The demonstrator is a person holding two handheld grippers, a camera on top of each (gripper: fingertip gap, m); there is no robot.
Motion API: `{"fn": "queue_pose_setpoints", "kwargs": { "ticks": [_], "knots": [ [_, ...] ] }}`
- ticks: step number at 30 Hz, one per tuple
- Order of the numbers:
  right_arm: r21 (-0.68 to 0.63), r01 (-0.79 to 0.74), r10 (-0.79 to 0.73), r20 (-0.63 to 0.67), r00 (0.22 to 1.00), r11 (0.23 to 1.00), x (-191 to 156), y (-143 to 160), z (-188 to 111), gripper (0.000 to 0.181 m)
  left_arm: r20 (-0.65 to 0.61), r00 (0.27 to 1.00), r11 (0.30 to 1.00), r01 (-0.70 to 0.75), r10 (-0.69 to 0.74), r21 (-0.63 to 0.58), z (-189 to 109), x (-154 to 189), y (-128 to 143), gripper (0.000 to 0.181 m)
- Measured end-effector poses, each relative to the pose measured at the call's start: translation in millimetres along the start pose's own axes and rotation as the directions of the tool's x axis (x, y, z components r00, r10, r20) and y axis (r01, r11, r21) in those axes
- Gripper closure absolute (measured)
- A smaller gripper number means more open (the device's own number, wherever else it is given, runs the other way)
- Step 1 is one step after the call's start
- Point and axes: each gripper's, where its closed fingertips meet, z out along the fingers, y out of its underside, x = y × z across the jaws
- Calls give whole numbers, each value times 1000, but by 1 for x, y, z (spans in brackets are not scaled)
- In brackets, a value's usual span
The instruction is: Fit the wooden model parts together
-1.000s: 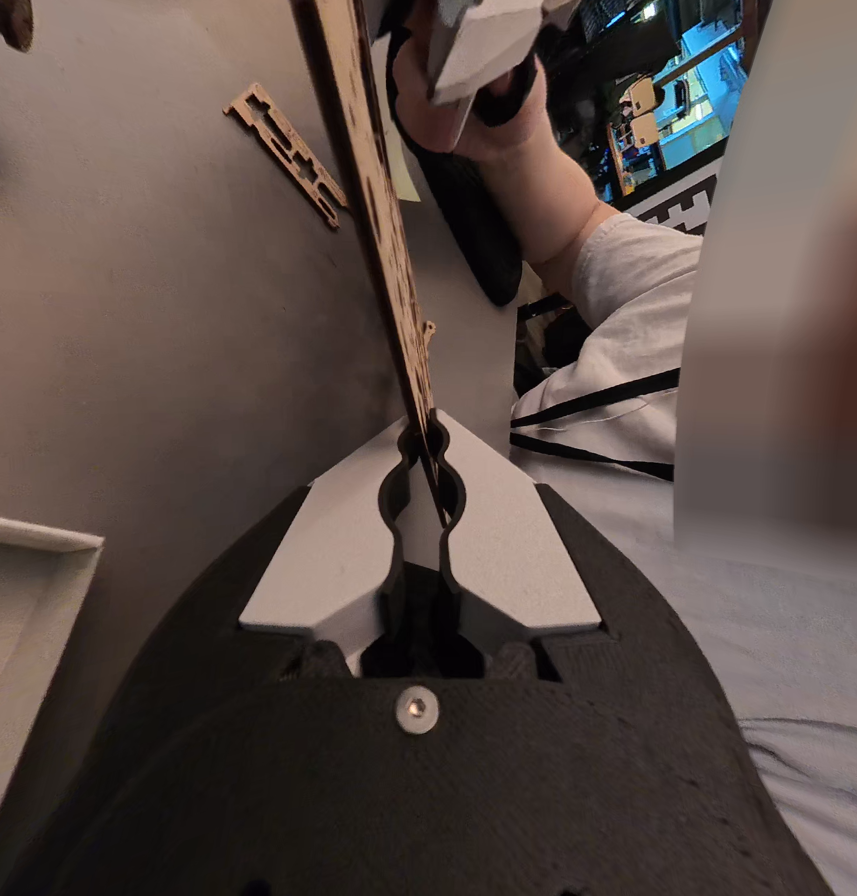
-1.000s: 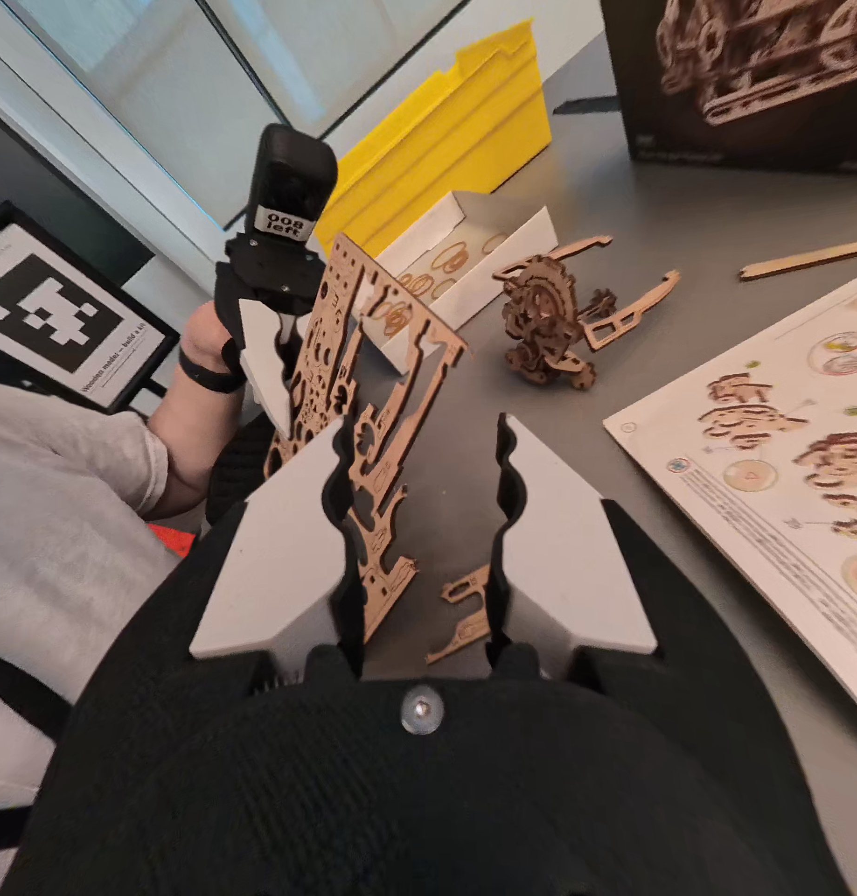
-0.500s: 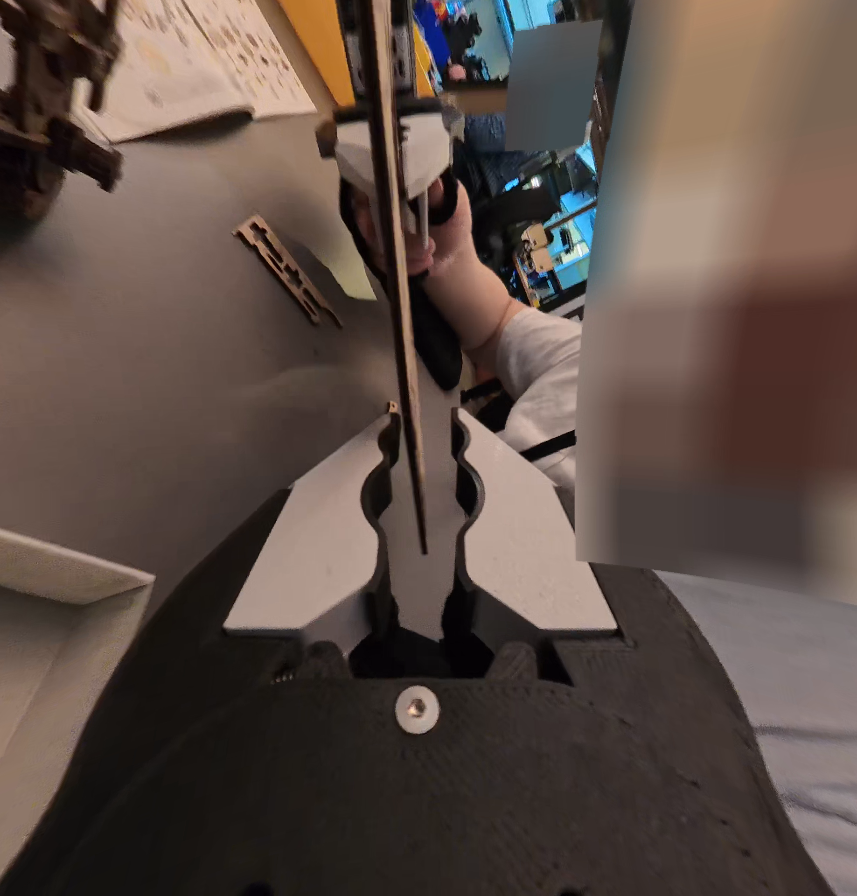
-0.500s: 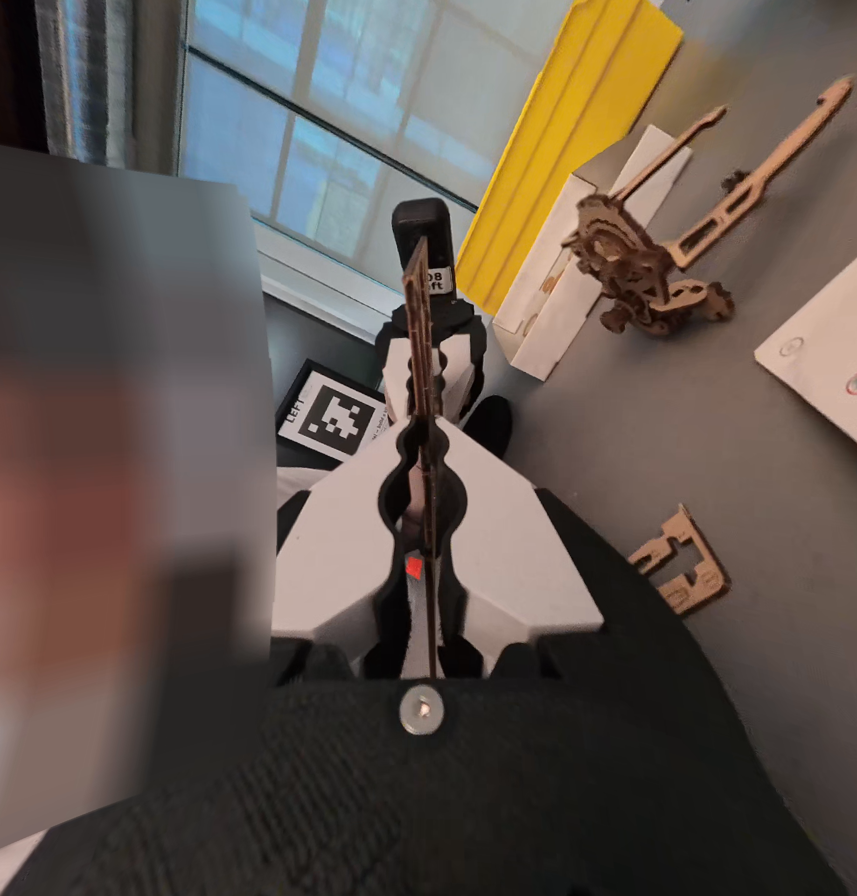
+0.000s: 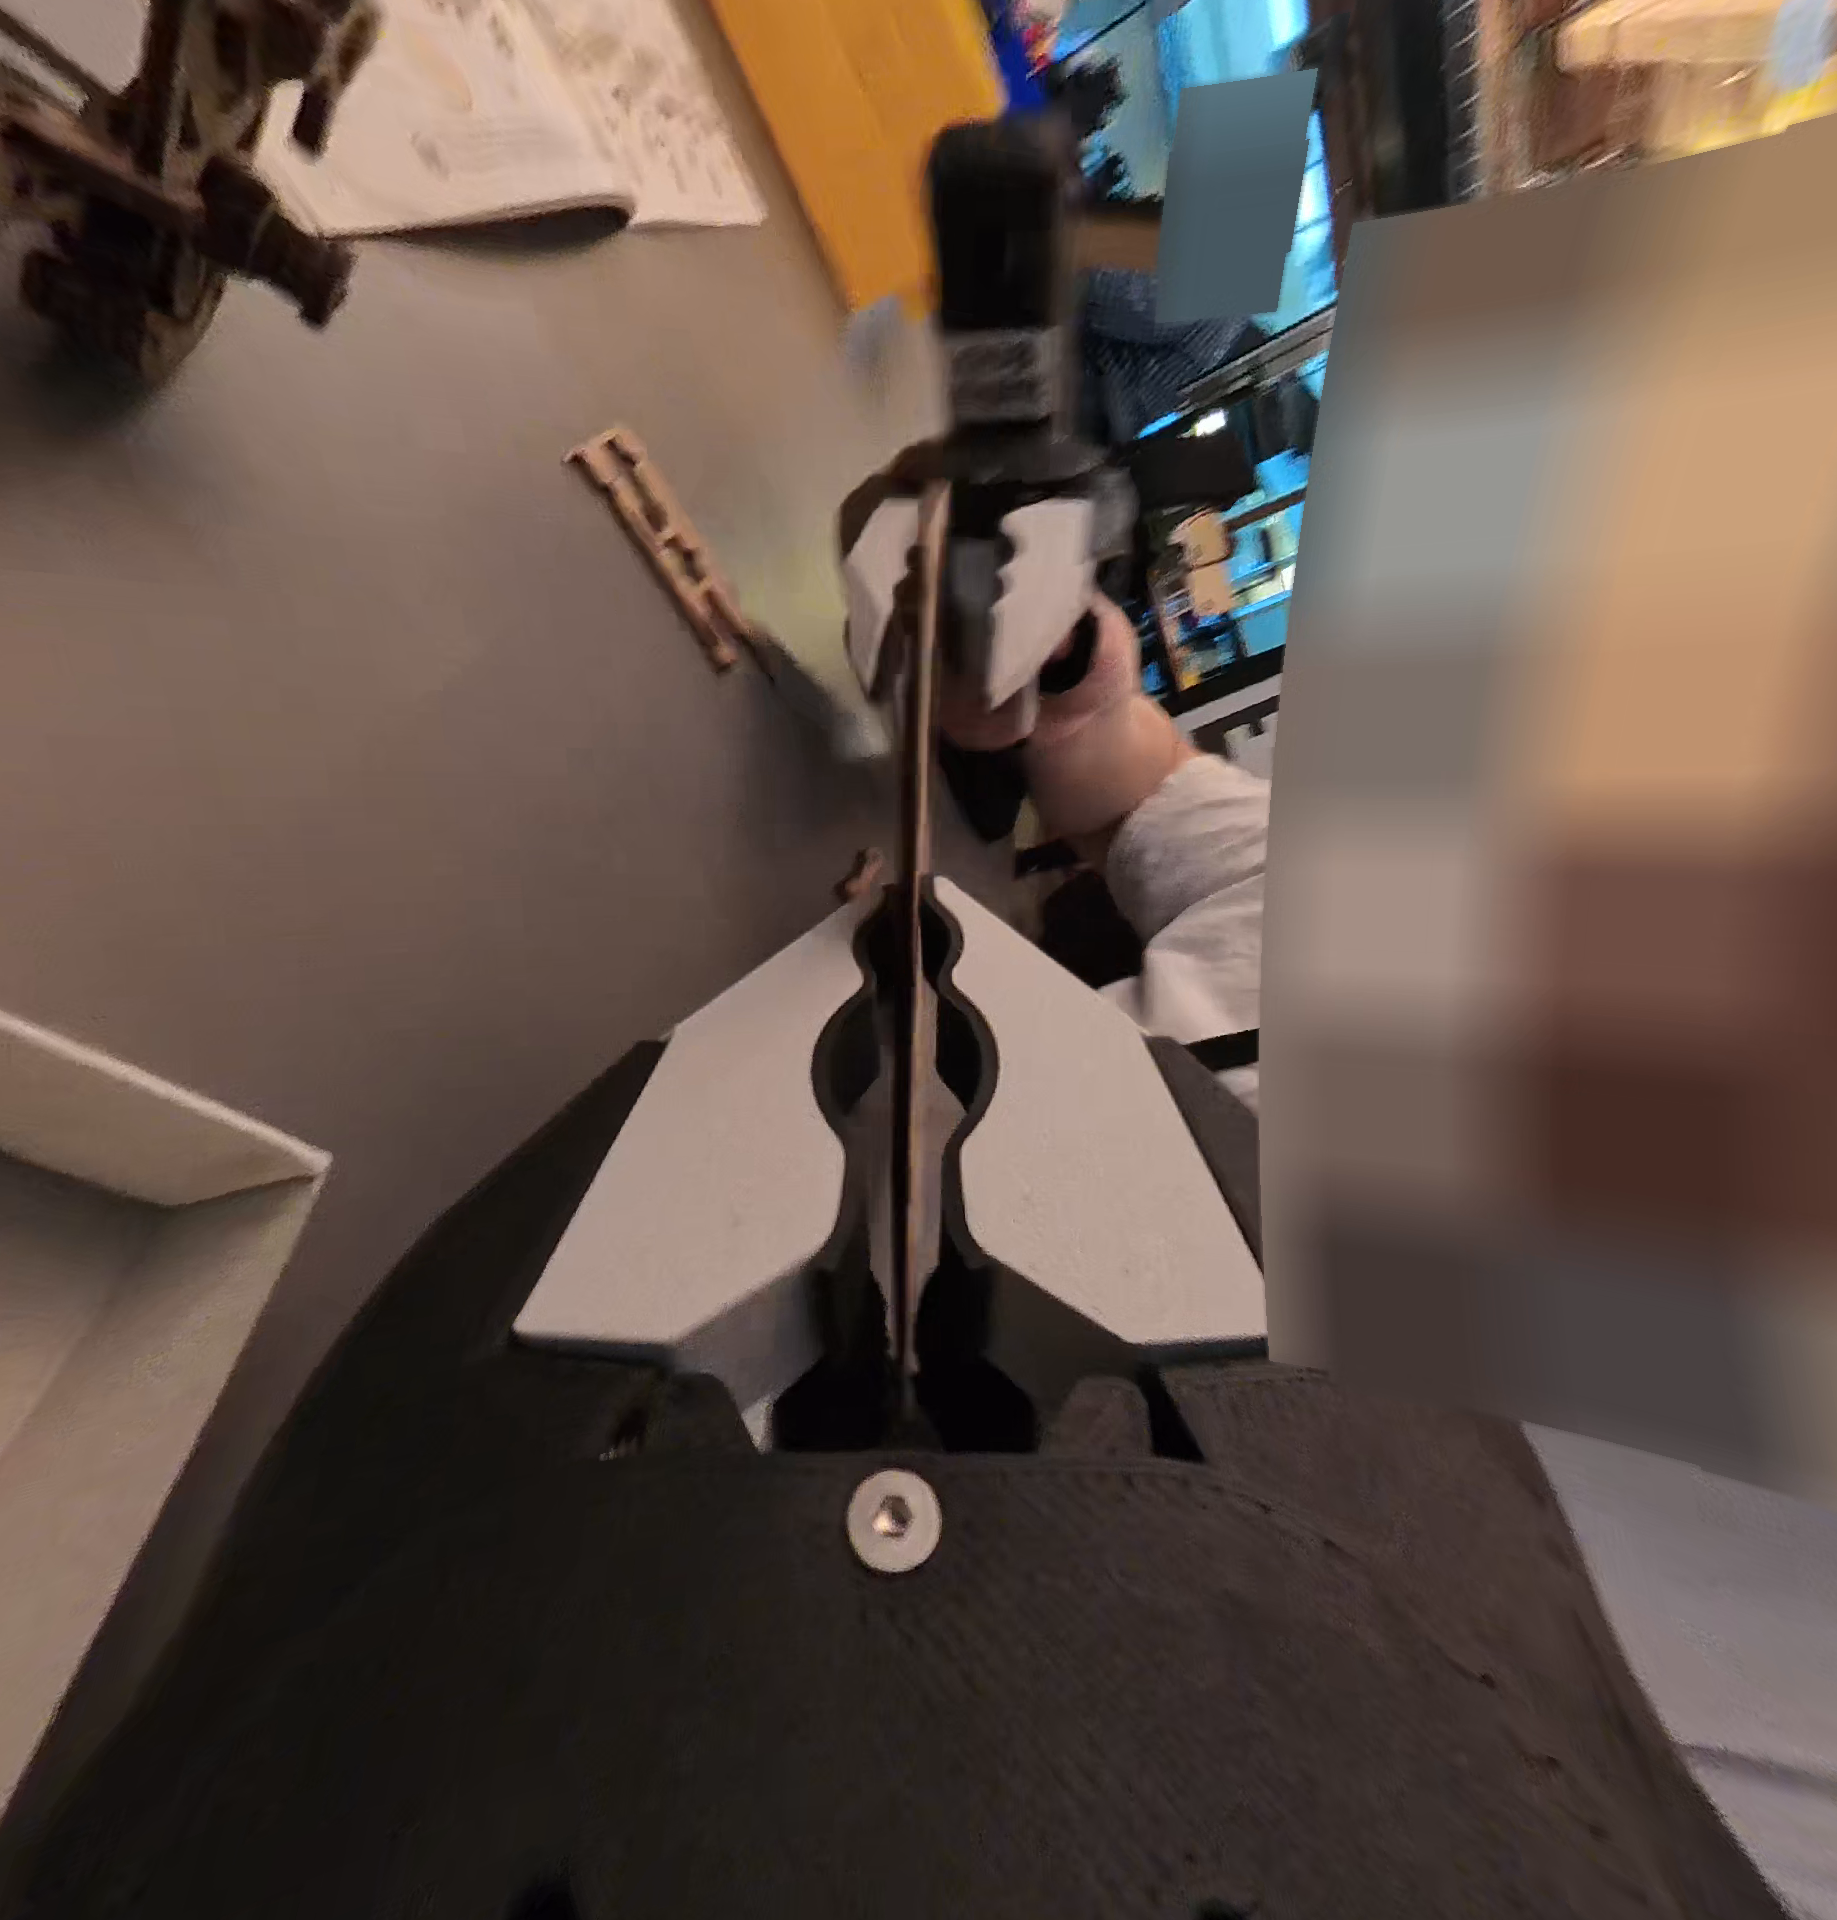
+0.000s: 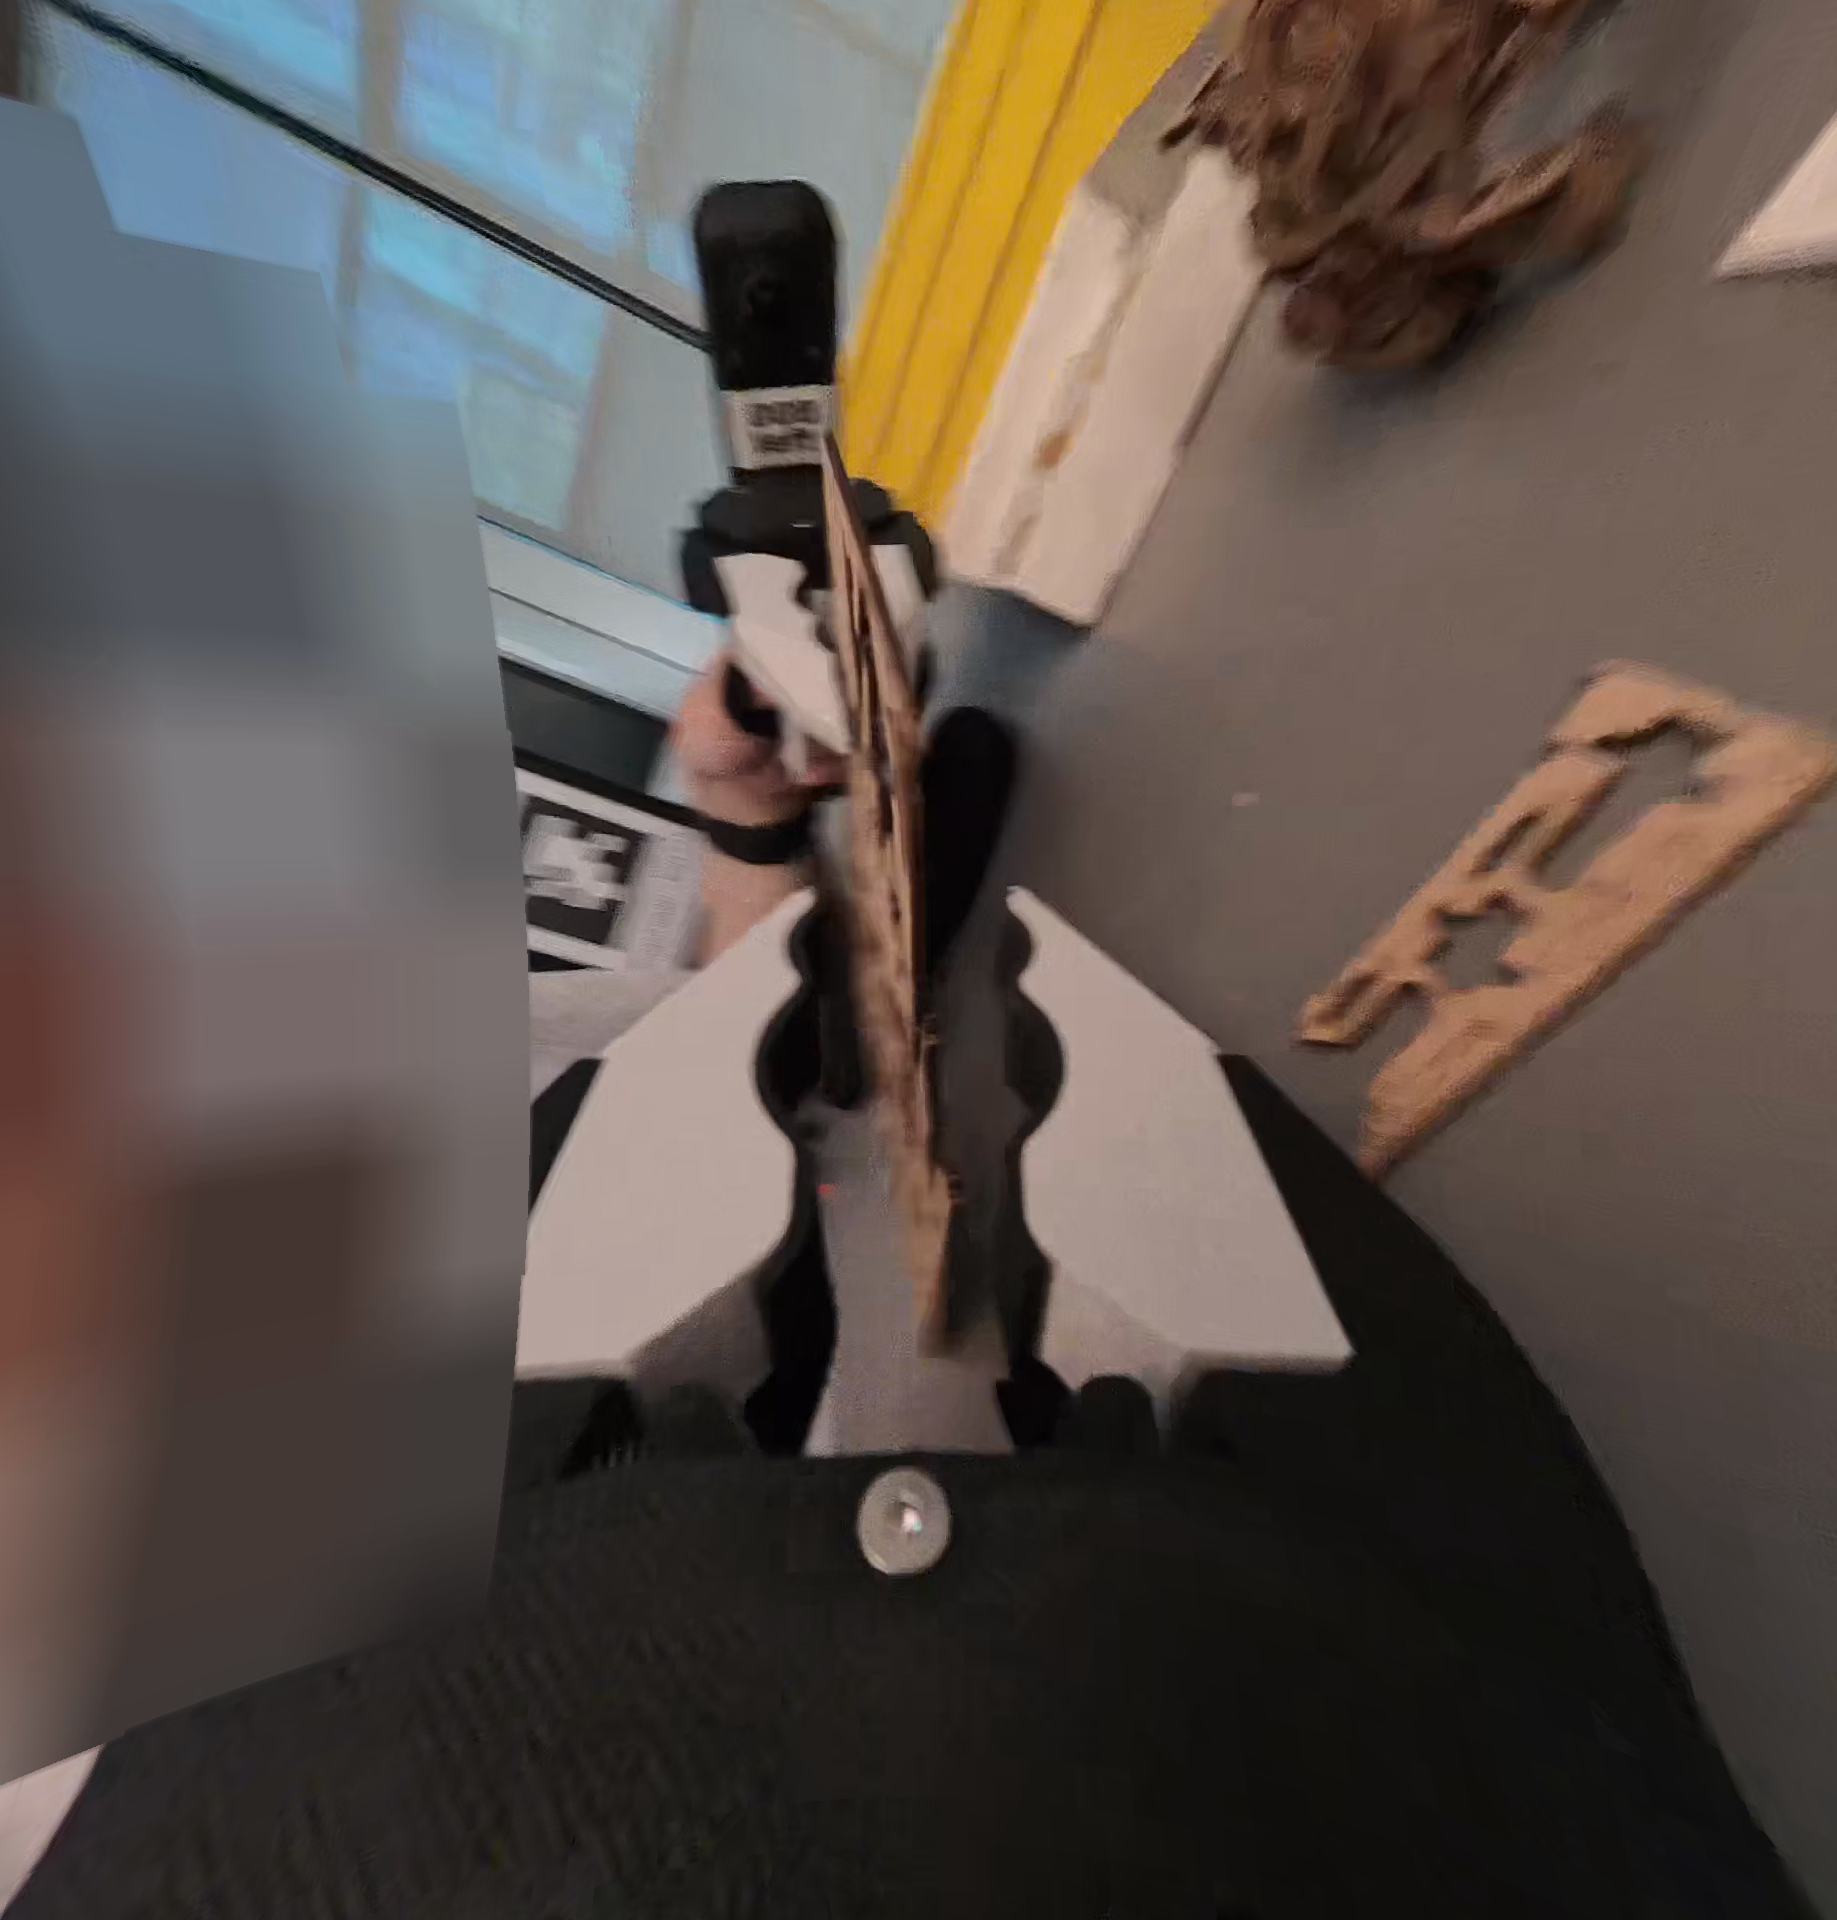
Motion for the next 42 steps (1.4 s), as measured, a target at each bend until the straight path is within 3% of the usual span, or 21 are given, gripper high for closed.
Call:
{"fn": "queue_pose_setpoints", "kwargs": {
  "ticks": [1,3,6,10,13,15,19,28,30,33,35,42],
  "knots": [
    [9,104,-102,-123,987,995,12,-7,-9,137,29,1000,1000,-5,5,-26,2,-4,4,181],
    [73,351,-309,-330,892,934,19,-38,-35,122,16,1000,999,12,-11,-49,8,-4,8,181],
    [-23,560,-531,-357,769,828,-4,-56,-32,120,12,998,991,58,-57,-124,19,-9,22,181],
    [-306,482,-554,-224,802,821,5,-36,18,112,31,994,973,105,-101,-205,34,-18,38,179],
    [-507,348,-475,-145,868,789,26,-8,41,117,33,995,969,101,-97,-226,36,-18,41,179],
    [-567,268,-376,-79,923,778,25,9,51,124,39,996,971,91,-84,-221,36,-18,41,179],
    [-577,303,-399,-43,916,758,30,12,60,155,56,996,970,84,-73,-229,36,-20,43,177],
    [-513,263,-289,29,957,817,27,4,60,166,70,993,979,102,-91,-176,34,-25,34,173],
    [-514,270,-291,42,956,814,25,5,60,165,65,993,982,107,-98,-153,33,-26,30,173],
    [-531,265,-292,35,956,805,25,10,60,148,74,995,986,77,-66,-147,33,-26,28,178],
    [-537,294,-345,6,939,790,30,10,61,157,78,995,987,68,-57,-145,34,-26,27,178],
    [-575,302,-389,-31,921,760,38,16,61,156,119,991,981,87,-67,-173,35,-34,33,178]
  ]
}}
